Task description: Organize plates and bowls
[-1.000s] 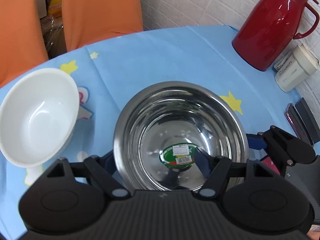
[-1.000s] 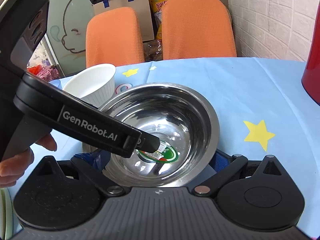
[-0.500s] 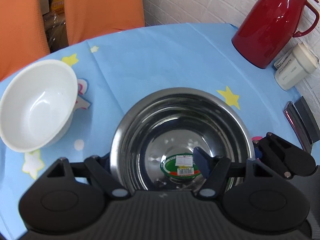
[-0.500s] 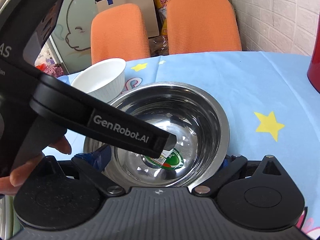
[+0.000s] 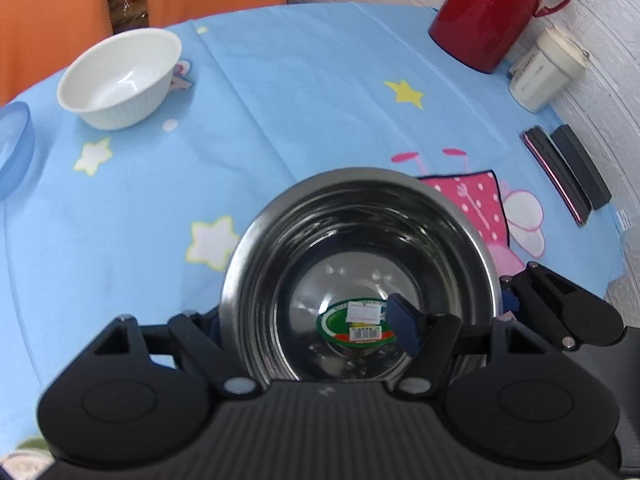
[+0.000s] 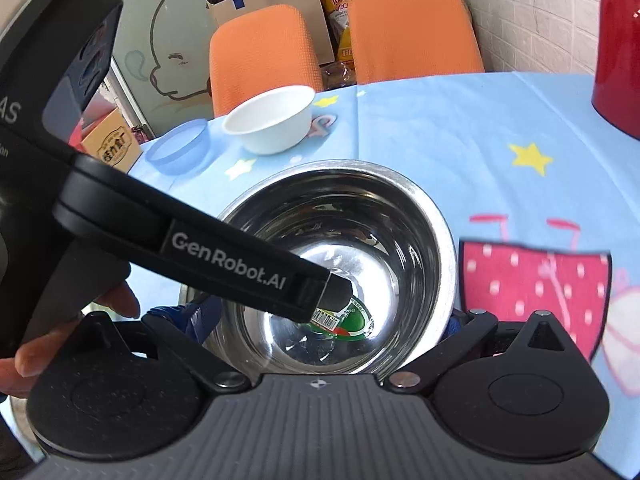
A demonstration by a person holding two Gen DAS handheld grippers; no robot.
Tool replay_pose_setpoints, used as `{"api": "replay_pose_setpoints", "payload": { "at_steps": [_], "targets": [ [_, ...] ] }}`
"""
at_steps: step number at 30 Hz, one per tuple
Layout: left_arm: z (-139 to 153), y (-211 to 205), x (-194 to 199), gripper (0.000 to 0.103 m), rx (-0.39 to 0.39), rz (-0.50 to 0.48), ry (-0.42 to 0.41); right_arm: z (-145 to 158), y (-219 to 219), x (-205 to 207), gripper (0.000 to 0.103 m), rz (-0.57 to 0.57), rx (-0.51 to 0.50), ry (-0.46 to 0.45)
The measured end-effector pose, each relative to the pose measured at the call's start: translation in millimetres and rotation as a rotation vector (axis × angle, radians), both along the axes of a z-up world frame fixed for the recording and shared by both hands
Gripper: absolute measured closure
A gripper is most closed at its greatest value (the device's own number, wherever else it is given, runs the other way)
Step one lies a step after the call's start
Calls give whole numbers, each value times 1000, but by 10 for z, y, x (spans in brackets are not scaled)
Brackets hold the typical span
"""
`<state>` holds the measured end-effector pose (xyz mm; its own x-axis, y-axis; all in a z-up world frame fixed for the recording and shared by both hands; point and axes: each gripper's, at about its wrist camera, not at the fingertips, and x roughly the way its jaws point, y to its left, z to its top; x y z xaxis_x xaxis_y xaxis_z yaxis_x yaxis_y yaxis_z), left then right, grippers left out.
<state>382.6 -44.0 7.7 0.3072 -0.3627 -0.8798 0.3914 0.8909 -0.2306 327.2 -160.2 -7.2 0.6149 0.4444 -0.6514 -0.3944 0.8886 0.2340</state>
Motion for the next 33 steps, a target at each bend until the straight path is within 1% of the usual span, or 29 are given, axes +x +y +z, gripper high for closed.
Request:
{"api": "replay_pose_setpoints", "payload": {
  "at_steps": [4,7,13,16,22,26,30,33],
  "targets": [
    [-29,64,-305,34,-3,-6,0,-44,55,-331,12,-7,11,7],
    [-69,114,-425,34,14,7,-12,-89,104,-440,12,-5,19,17],
    [-153,178,-492,34,-10,28,-3,-152,106,-514,12,-6,19,33],
    [-168,169,-527,33,-8,31,-23,-199,99,-515,12,2,12,48],
    [-176,174,-551,31,-11,45,-30,-197,109,-544,14,19,-25,29],
    [-131,218,-578,31,-21,54,-29,-124,61,-571,14,-3,-56,-4],
    [-12,294,-644,31,-31,62,-51,-25,-33,-611,14,-7,-73,-25],
    [123,445,-757,30,-40,66,-86,91,-132,-695,14,-5,-106,-61]
  ]
}}
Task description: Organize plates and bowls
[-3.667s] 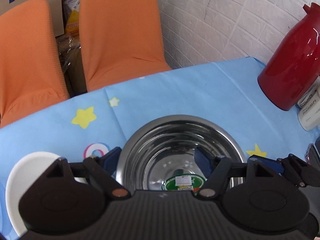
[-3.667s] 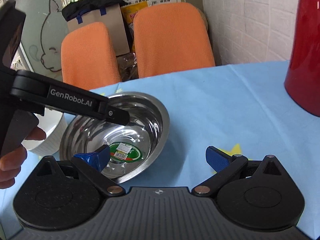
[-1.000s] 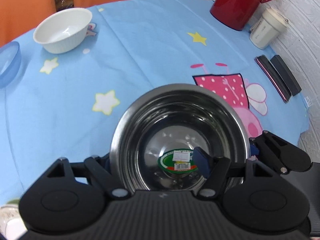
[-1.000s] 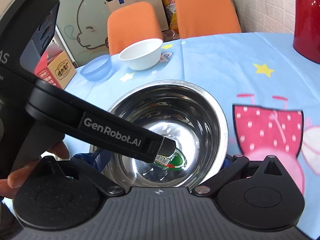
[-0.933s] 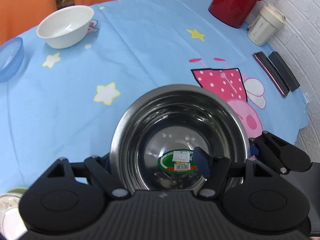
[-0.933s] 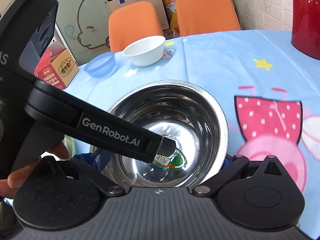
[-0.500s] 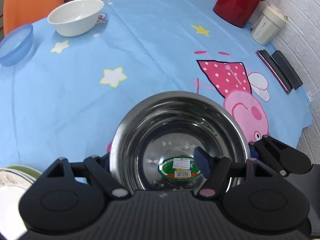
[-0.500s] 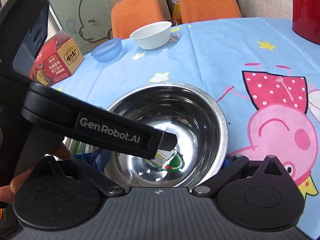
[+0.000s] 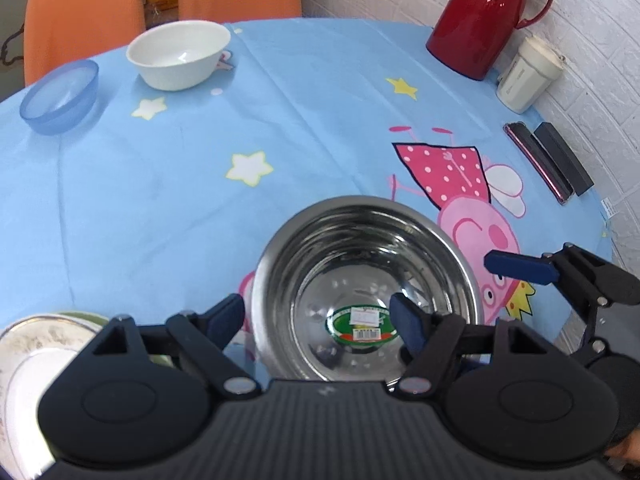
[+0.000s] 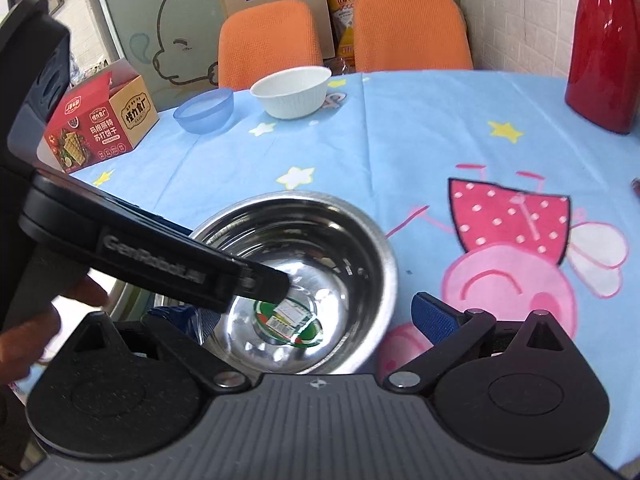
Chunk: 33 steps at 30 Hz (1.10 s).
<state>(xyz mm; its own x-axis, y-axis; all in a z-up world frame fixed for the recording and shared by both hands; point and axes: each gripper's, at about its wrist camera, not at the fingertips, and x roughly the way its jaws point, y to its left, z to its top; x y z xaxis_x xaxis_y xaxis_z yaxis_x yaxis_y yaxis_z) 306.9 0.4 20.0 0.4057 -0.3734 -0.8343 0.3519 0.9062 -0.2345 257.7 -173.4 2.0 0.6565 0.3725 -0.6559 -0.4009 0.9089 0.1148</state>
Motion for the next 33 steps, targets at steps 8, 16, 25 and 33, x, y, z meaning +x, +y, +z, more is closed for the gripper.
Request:
{"api": "replay_pose_setpoints", "payload": {
  "at_steps": [8,16,25,33],
  "targets": [
    [360,581,-66,30,13,78,-100,336,-278,60,14,1,30,-55],
    [799,905,759,30,67,163,-220,688,-78,822,14,84,-57,-145],
    [612,874,1991,30,71,197,-179,581,370,1933,14,180,-101,-123],
    [195,672,2548,30,54,199,-107,143,742,2280,14,271,-147,-58]
  ]
}}
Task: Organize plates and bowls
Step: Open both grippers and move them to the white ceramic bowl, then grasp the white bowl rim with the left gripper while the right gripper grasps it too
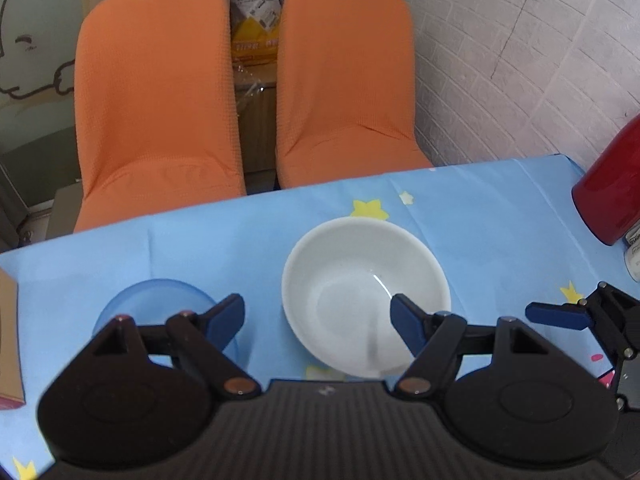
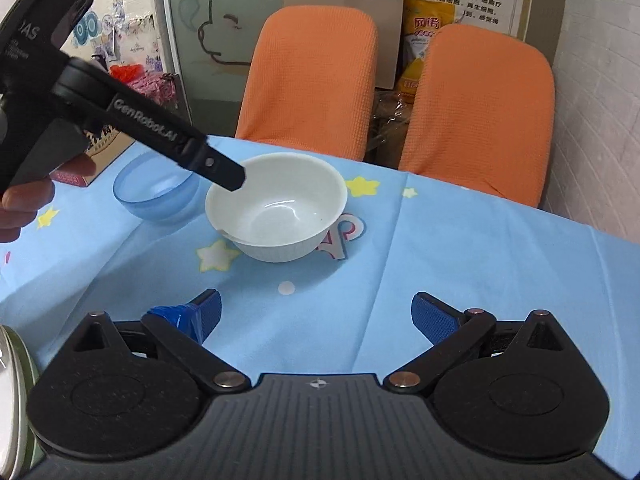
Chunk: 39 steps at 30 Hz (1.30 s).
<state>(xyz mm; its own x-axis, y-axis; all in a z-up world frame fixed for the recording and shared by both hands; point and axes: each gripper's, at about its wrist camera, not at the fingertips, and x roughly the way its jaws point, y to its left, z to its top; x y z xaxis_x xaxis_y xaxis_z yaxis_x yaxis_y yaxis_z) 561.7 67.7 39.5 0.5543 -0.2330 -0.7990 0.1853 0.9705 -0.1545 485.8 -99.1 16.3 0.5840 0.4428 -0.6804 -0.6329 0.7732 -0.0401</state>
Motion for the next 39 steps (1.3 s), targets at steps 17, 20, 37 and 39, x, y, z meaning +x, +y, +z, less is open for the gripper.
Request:
{"api": "replay_pose_setpoints", "payload": {
  "at_steps": [17,20,37,39],
  "targets": [
    [-269,-246,390,30,44,-16,3,-388,515,415,14,44,-26,8],
    [-285,-297,402,30,54,-31,-3,-406,531,389,15,38,-16,-28],
    [-380,-289,327,31,30,-62,30,-375,660,312,16,66,27,-176],
    [-374,-288,308,31,16,-68,30,-375,656,331,16,64,26,-170]
  ]
}}
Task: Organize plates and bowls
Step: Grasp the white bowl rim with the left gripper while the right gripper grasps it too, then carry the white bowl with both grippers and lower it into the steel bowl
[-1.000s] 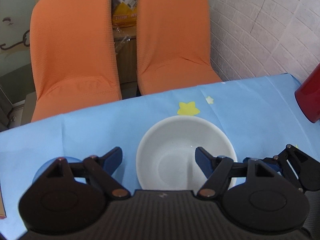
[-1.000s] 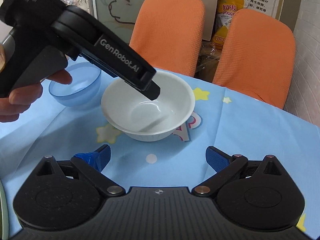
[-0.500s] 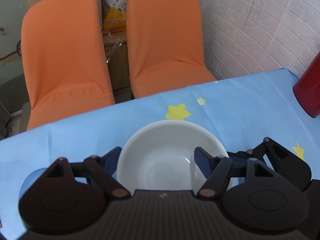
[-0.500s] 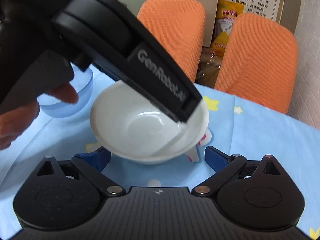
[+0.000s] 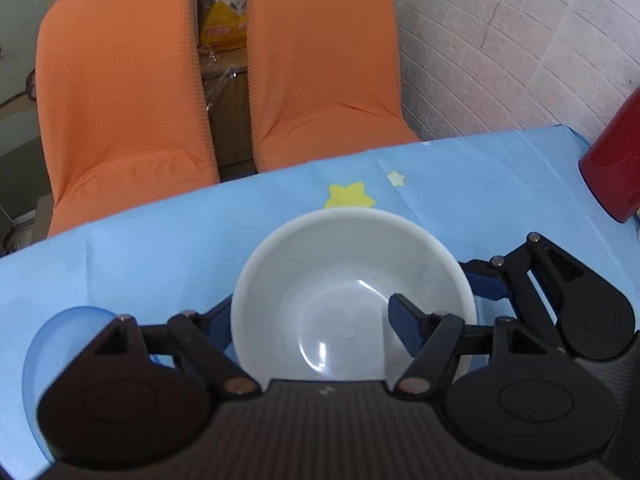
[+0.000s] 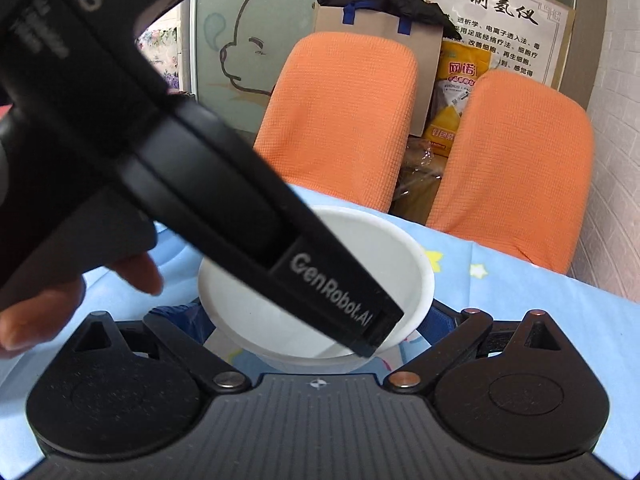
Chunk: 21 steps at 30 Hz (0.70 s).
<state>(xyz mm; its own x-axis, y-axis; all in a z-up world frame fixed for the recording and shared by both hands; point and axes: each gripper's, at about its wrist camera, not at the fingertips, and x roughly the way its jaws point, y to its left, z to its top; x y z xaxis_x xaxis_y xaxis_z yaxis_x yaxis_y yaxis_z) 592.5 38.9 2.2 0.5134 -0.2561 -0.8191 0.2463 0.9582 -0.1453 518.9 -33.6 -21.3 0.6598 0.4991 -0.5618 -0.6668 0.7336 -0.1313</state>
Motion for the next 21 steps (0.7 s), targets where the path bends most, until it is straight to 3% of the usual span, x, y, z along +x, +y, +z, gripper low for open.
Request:
{"api": "replay_pose_setpoints", "payload": {
  "at_steps": [10,21],
  "targets": [
    [275,-87,-384,31,-39,-15,-36,195,-205,-252,15,1,5,-43],
    [806,-437,-1630,31,-72,-56,-82,653,-694,-1387,15,-12,-54,-98]
  ]
}}
